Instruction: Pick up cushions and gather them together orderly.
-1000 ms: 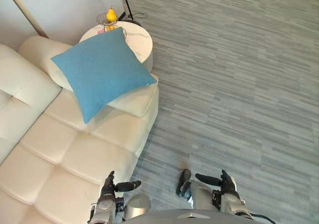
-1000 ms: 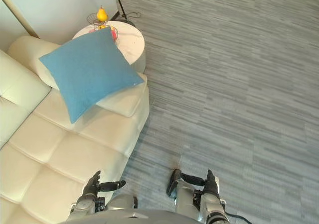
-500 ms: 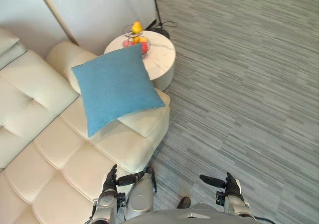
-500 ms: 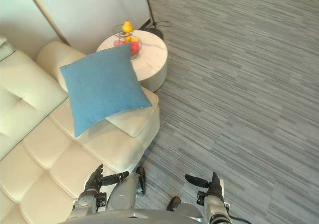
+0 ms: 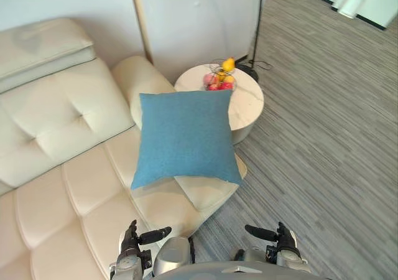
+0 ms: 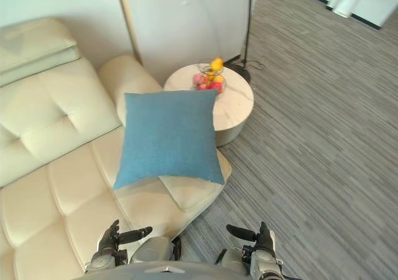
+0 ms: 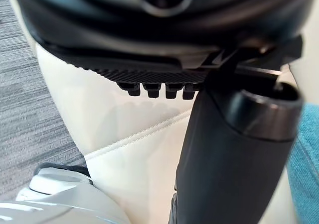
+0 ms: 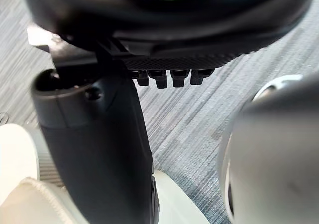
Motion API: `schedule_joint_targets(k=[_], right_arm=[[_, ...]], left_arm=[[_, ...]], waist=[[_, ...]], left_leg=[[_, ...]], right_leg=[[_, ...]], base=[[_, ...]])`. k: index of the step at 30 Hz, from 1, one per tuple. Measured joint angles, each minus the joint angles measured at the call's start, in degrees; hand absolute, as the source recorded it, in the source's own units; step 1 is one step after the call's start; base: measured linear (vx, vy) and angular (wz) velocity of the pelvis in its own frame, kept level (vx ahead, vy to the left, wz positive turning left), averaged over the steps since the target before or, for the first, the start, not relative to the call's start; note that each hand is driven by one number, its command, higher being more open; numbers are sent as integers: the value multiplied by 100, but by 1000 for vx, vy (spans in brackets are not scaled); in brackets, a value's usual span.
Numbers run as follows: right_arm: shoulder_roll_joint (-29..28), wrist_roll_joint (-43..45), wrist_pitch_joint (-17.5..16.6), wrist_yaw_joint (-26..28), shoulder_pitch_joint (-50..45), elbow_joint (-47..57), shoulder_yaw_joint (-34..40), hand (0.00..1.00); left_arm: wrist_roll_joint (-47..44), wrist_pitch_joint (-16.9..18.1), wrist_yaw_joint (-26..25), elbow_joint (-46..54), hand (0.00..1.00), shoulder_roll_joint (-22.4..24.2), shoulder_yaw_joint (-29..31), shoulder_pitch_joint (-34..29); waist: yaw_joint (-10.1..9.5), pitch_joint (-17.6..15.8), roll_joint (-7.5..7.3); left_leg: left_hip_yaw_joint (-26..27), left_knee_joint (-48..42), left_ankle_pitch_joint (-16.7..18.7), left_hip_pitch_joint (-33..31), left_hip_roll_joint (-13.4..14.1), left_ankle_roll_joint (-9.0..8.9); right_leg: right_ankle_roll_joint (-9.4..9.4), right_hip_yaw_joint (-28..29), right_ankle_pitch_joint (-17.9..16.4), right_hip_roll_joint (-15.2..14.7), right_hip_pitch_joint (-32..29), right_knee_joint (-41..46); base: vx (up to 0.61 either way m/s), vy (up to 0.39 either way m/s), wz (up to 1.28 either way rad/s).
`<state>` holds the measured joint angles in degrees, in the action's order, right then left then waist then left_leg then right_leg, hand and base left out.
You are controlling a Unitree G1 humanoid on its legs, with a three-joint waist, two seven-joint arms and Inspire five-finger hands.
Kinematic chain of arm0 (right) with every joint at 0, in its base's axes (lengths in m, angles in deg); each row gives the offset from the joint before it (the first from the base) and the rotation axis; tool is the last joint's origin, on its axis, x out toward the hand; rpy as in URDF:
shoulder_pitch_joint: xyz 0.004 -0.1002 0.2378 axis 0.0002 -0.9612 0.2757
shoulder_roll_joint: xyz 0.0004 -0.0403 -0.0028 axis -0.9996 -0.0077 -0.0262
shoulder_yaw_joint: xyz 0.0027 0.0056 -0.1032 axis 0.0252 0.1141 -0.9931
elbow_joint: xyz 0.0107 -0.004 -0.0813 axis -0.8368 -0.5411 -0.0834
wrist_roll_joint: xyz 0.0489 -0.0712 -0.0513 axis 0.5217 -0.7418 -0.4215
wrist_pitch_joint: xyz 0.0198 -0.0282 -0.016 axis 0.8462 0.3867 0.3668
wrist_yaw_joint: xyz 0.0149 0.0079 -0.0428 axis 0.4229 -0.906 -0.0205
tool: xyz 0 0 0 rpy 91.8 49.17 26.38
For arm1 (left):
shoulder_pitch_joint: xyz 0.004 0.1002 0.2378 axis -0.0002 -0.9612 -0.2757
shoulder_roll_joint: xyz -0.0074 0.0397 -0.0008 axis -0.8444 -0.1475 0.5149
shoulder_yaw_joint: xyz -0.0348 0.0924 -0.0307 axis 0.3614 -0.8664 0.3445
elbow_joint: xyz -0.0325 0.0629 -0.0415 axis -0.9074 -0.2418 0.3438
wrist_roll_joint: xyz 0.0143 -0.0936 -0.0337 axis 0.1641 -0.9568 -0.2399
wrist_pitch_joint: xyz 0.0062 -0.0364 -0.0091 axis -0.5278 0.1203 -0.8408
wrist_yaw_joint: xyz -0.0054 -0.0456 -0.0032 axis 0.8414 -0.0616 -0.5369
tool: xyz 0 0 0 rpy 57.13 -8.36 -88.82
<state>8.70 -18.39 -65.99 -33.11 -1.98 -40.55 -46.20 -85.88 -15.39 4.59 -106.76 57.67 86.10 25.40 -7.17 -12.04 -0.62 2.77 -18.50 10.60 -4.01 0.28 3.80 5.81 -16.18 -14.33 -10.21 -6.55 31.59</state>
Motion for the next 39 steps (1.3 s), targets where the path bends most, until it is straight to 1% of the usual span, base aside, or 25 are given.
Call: schedule_joint_targets(k=[1, 2, 3, 4, 5, 6, 7, 8, 9, 10, 11, 12, 14, 16, 20, 21, 24, 26, 29, 32, 35, 39], right_arm=[[0, 7, 1, -2, -11, 1, 0, 100], [-13, 20, 0, -3, -45, 7, 1, 100], [-20, 23, 1, -3, -61, 5, 1, 100], [-22, 51, 2, -3, -135, 6, 13, 100], [-15, 95, 3, -14, -175, 46, 123, 100], [-13, 121, 0, -19, -179, 80, 150, 100], [-21, 175, 4, -21, -177, 171, 177, 100], [-60, 217, 5, -16, -179, 311, 185, 100], [-83, 218, 4, -15, -212, 382, 185, 100], [-162, 218, 0, -16, -290, 532, 235, 100], [-205, 228, -13, -21, -319, 632, 298, 100], [-214, 230, -19, -22, -321, 663, 315, 100], [-251, 238, -52, -24, -377, 921, 334, 100], [-306, 240, -98, -26, -456, 1224, 341, 100], [-378, 237, -114, -26, -589, 1922, 357, 100], [-390, 234, -114, -21, -667, 2240, 431, 100], [-407, 235, -113, -14, -761, 2687, 561, 100], [-393, 237, -129, 3, -890, 3333, 660, 100], [-333, 246, -177, 36, -1011, 3860, 804, 100], [-207, 278, -199, 111, -1052, 4120, 778, 100], [-180, 275, -215, 221, -1042, 4145, 627, 100], [-155, 265, -214, 353, -1014, 4140, 303, 100]], left_arm=[[1, 2, -7, 2, 100, 28, -23, 46], [6, 2, 0, -6, 100, 3, -38, 58], [6, 2, -4, -7, 100, -10, -38, 53], [11, 2, -8, -66, 100, -36, -37, 60], [13, 7, -28, -86, 100, 68, -32, 56], [13, 10, -32, -87, 100, 97, -12, 37], [12, 8, -29, -89, 100, 144, 30, 18], [10, 7, -16, -89, 100, 193, 64, -12], [11, 7, -4, -89, 100, 195, 88, -17], [5, 8, 28, -76, 100, 198, 96, -20], [-4, 8, 45, -64, 100, 194, 163, 9], [-9, 9, 44, -63, 100, 192, 189, 25], [-124, 8, 38, -57, 100, 174, 210, 58], [-155, 6, 31, -57, 100, 113, 210, 43], [-157, 5, 22, 18, 100, 81, 208, 53], [-155, 1, 21, 150, 100, 81, 210, 43], [-152, -6, 21, 323, 100, 47, 285, 16], [-151, -19, 29, 742, 100, 2, 586, -104], [-157, -19, 11, 1142, 100, -115, 956, -169], [-282, -17, -125, 1674, 100, -240, 1342, -198], [-339, -9, -184, 2052, 100, -277, 1318, -201], [-384, 7, -230, 2223, 100, -278, 1193, -173]], waist=[[30, 9, -1], [69, 32, -40], [73, 51, -75], [88, 117, -151], [78, 203, 5], [74, 217, 34], [73, 227, 112], [73, 263, 184], [79, 266, 189], [78, 262, 165], [93, 247, 133], [96, 250, 139], [95, 260, 42], [93, 291, -21], [123, 335, -69], [122, 364, -84], [142, 425, -86], [169, 492, -83], [206, 600, -77], [243, 676, -106], [245, 706, -89], [253, 713, -53]], left_leg=[[-257, 30, -18, 7, -25, -55], [-540, 12, -10, 0, -94, -150], [-615, 6, 0, 0, -143, -191], [-856, -13, 43, 14, -249, -293], [-967, 22, 39, 22, -147, -383], [-1006, 47, 54, 12, -100, -416], [-1038, 74, 54, -4, -21, -464], [-1097, 189, 17, -2, 95, -564], [-1112, 241, -3, 9, 144, -596], [-1123, 306, -57, 14, 219, -684], [-1129, 345, -112, 11, 246, -729], [-1129, 356, -134, 9, 249, -736], [-1082, 410, -199, -13, 252, -745], [-870, 402, -206, -17, 262, -744], [-628, 442, -287, 8, 181, -737], [-561, 543, -330, 94, 148, -717], [-464, 824, -468, 242, 129, -709], [-345, 1177, -607, 435, 146, -708], [-160, 1382, -629, 556, 188, -715], [-68, 1607, -711, 736, 165, -627], [-52, 1681, -748, 765, 123, -607], [-54, 1743, -758, 792, 107, -595]], right_leg=[[37, 564, 44, 249, -67, -570], [61, 1014, 181, 407, -73, -1157], [42, 1119, 309, 413, -70, -1332], [-164, 1110, 841, 343, 0, -1438], [-196, 894, 823, 411, 99, -1536], [-215, 823, 814, 441, 123, -1588], [-243, 715, 818, 500, 163, -1661], [-278, 527, 826, 571, 250, -1766], [-283, 428, 828, 594, 312, -1834], [-302, 220, 824, 617, 431, -1929], [-318, 58, 815, 613, 520, -1987], [-320, 1, 814, 608, 562, -2018], [-324, -180, 817, 566, 670, -2130], [-321, -248, 818, 511, 753, -2179], [-211, -233, 895, 412, 828, -2319], [-186, -201, 968, 388, 900, -2431], [-186, -165, 1046, 375, 959, -2564], [-205, -72, 1104, 386, 969, -2641], [-213, -30, 1128, 396, 998, -2694], [-184, 49, 1195, 404, 1122, -2864], [-153, 76, 1237, 392, 1140, -2967], [-148, 77, 1247, 394, 1162, -3043]], base=[[207, -251, 149], [169, -249, 120], [140, -260, 122], [169, -329, 94], [183, -371, 85], [122, -281, 47], [104, -308, 43], [57, -203, 49], [59, -268, 68], [20, -172, 75], [23, -187, 71], [11, -79, 58], [14, -7, 43], [18, 68, 21], [14, 98, 1], [-2, 72, -7], [-10, 28, -10], [-26, -10, -21], [-10, -9, -11], [34, 14, -11], [49, 17, -5], [48, -4, 0]])
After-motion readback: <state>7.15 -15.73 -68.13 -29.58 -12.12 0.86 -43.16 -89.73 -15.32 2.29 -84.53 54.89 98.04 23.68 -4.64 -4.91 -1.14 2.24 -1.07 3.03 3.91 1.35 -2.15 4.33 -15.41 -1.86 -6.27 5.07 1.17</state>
